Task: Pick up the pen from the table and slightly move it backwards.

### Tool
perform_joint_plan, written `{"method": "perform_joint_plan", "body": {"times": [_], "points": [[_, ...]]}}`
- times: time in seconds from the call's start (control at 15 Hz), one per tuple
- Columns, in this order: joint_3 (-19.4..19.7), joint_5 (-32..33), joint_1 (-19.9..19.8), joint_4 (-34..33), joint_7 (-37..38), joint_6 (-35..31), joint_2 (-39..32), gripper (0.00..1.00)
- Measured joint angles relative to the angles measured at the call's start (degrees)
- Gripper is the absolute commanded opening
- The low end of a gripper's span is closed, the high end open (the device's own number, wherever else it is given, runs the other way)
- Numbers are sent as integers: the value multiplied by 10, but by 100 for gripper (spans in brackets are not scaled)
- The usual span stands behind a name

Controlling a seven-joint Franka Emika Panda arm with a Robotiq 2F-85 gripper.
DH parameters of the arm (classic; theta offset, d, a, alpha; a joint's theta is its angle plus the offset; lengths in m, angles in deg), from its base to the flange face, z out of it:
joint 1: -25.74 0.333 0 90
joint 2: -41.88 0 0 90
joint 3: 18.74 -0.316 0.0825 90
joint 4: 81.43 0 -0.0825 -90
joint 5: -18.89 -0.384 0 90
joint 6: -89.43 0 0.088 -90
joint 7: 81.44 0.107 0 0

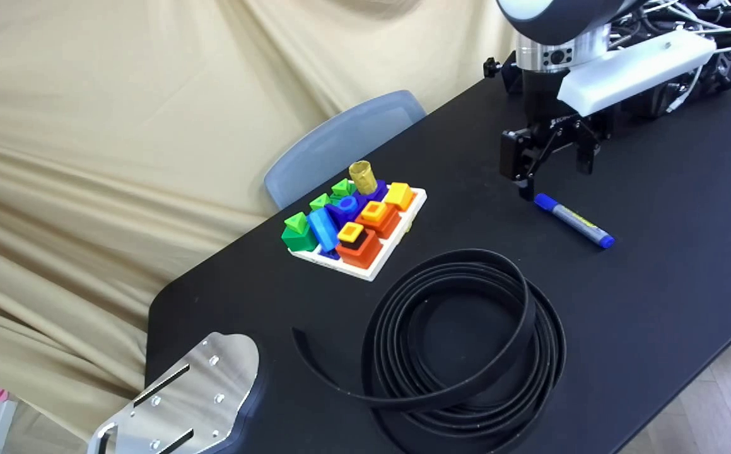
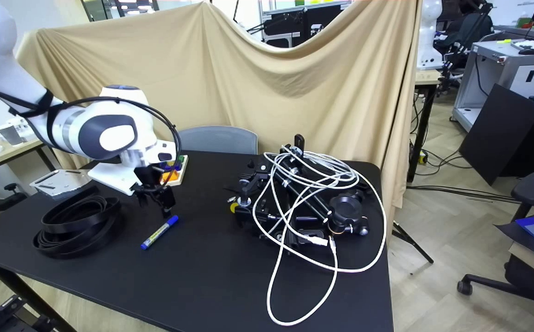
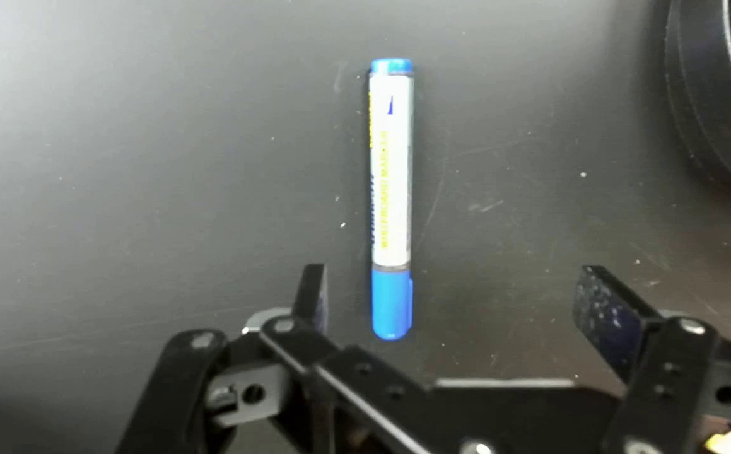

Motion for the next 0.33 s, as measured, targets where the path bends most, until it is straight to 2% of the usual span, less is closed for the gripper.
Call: {"method": "perform_joint_plan", "body": {"times": [0.33], "points": [[3, 52, 27, 36, 22, -27, 58, 100]]}}
